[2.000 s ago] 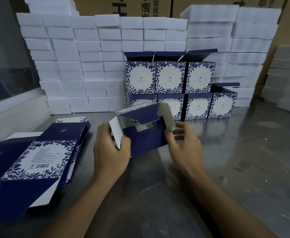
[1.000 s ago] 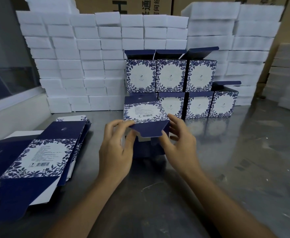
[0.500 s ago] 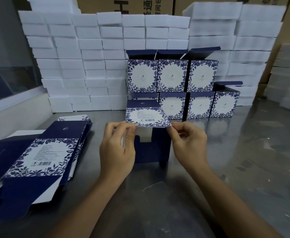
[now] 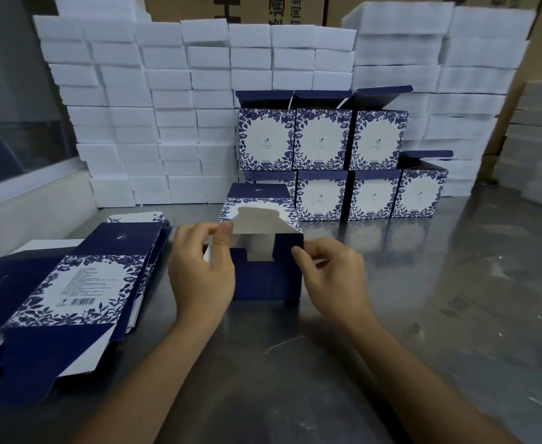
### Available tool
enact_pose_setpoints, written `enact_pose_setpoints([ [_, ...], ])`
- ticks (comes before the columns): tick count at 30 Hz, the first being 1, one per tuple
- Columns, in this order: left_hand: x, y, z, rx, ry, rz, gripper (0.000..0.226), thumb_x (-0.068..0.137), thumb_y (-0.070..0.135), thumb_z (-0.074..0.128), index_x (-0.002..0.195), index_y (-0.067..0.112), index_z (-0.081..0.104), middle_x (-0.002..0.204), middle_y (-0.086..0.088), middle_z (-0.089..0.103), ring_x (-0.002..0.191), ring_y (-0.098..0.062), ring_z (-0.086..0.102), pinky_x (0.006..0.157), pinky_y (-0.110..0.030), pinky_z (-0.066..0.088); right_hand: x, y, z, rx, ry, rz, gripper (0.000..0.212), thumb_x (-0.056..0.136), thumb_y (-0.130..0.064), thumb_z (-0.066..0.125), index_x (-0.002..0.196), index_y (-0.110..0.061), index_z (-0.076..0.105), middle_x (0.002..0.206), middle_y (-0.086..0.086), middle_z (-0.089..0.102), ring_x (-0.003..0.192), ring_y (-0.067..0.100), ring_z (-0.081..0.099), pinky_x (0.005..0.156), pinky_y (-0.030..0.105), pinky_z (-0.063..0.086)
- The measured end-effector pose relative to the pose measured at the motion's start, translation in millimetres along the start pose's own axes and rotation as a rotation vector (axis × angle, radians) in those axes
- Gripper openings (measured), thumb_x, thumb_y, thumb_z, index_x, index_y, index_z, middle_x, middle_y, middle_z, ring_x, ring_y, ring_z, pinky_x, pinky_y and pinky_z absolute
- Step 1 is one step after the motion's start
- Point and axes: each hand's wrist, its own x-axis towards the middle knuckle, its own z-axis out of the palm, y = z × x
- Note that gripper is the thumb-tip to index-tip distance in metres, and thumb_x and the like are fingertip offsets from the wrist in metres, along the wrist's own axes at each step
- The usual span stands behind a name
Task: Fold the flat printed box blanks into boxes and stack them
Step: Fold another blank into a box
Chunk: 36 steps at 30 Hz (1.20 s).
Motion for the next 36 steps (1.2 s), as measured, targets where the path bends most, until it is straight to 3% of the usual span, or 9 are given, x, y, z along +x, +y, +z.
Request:
enact_pose_setpoints([
  [8,-2,3,2,-0.002,-0.052,-0.016,0.031,0.089,0.051,0.046,0.08,0.023,0.055,0.088,0.005,0.047,0.073,-0.004,0.046,0.066,-0.005,0.032,4,8,-2,-0.07,-0.047,0.098,0.018,0.087,-0.029,0.078,0.078,-0.013,0.076,0.072,0.0,0.074,0.069,0.017,0.069,0.069,0.042,0.058],
  [12,-2,2,1,0.007,-0.068,-0.033,0.033,0.088,0.052,0.045,0.082,0.022,0.058,0.091,0.004,0.049,0.077,-0.01,0.046,0.065,-0.007,0.031,3,10,-3,-0.21,-0.165,0.121,0.021,0.09,-0.032,0.074,0.078,-0.014,0.073,0.078,0.001,0.074,0.076,0.021,0.069,0.071,0.041,0.058],
  [20,-1,1,2,0.016,-0.069,-0.025,0.037,0.089,0.05,0.046,0.085,0.017,0.062,0.092,0.003,0.05,0.079,-0.012,0.048,0.066,-0.008,0.032,4,14,-3,-0.267,-0.198,0.154,0.021,0.087,-0.034,0.076,0.073,-0.019,0.069,0.077,0.0,0.072,0.077,0.022,0.068,0.069,0.032,0.054],
  [24,0,-2,1,0.019,-0.074,-0.016,0.032,0.09,0.05,0.047,0.084,0.02,0.059,0.093,0.002,0.051,0.078,-0.009,0.046,0.066,-0.006,0.033,1,21,-1,-0.346,-0.338,0.201,0.037,0.086,-0.029,0.077,0.057,-0.023,0.055,0.066,-0.002,0.061,0.077,0.027,0.064,0.066,0.028,0.046],
  [28,-1,-4,1,0.008,-0.075,0.001,0.031,0.094,0.05,0.05,0.086,0.021,0.06,0.094,0.003,0.051,0.079,-0.004,0.046,0.067,-0.004,0.032,1,22,-2,-0.328,-0.323,0.221,0.04,0.085,-0.029,0.078,0.053,-0.022,0.055,0.063,-0.004,0.061,0.072,0.022,0.063,0.067,0.031,0.052],
  [30,-1,-4,0,0.009,-0.077,0.016,0.026,0.094,0.047,0.05,0.087,0.024,0.06,0.094,0.004,0.051,0.082,-0.006,0.049,0.069,-0.004,0.033,-1,23,0,-0.308,-0.276,0.21,0.031,0.082,-0.034,0.08,0.063,-0.024,0.058,0.07,-0.005,0.066,0.075,0.02,0.066,0.07,0.034,0.055],
  [32,-2,-3,0,0.006,-0.087,0.039,0.024,0.093,0.046,0.049,0.087,0.025,0.059,0.095,0.004,0.052,0.083,-0.008,0.051,0.07,-0.003,0.033,-4,19,2,-0.197,-0.208,0.185,0.024,0.082,-0.04,0.079,0.09,-0.029,0.059,0.091,-0.009,0.068,0.08,0.014,0.067,0.075,0.038,0.057],
  [34,-4,-2,1,-0.006,-0.112,0.074,0.028,0.094,0.05,0.046,0.088,0.026,0.058,0.096,0.005,0.052,0.082,-0.004,0.052,0.072,-0.002,0.033,-4,15,4,-0.003,-0.131,0.123,0.045,0.085,-0.043,0.076,0.121,-0.035,0.049,0.117,-0.013,0.059,0.092,0.005,0.064,0.081,0.039,0.058],
  [36,-6,1,1,-0.013,-0.146,0.1,0.031,0.093,0.052,0.04,0.09,0.027,0.057,0.097,0.006,0.052,0.085,0.002,0.053,0.072,-0.003,0.035,-2,9,3,0.129,-0.064,0.028,0.055,0.09,-0.044,0.069,0.137,-0.045,0.04,0.134,-0.018,0.047,0.113,0.0,0.056,0.089,0.032,0.054],
])
